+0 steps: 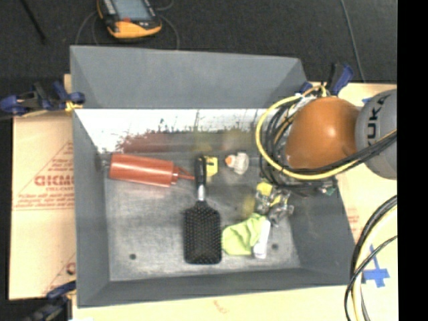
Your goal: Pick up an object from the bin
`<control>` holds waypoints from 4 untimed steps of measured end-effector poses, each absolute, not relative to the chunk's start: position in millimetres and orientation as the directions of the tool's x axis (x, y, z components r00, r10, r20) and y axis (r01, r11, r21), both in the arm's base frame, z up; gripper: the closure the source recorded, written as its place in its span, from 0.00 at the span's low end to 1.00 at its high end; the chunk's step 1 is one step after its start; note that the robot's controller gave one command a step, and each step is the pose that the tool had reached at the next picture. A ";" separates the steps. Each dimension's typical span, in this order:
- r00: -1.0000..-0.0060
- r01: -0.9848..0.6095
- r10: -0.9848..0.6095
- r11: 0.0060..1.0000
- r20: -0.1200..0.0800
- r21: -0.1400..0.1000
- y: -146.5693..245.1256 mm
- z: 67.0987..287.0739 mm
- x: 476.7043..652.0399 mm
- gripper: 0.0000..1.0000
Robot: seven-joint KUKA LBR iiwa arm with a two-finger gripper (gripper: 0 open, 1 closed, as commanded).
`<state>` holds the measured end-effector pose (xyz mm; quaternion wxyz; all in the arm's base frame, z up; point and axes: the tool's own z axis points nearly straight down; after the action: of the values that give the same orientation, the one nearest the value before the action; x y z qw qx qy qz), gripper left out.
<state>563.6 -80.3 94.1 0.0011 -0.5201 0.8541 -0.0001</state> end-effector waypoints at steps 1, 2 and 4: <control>-0.459 -0.888 -0.888 0.459 -0.001 0.001 -80.2 107.3 562.8 1.00; -0.460 -0.888 -0.888 0.460 -0.002 -0.002 -80.4 119.3 563.6 1.00; -0.462 -0.887 -0.887 0.462 -0.001 -0.001 -80.5 149.0 563.4 1.00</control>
Offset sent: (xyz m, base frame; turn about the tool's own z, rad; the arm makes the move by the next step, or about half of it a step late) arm -0.0002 0.0000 0.0461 0.0000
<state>563.4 -80.5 149.0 0.0008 -0.5188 0.8549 0.0000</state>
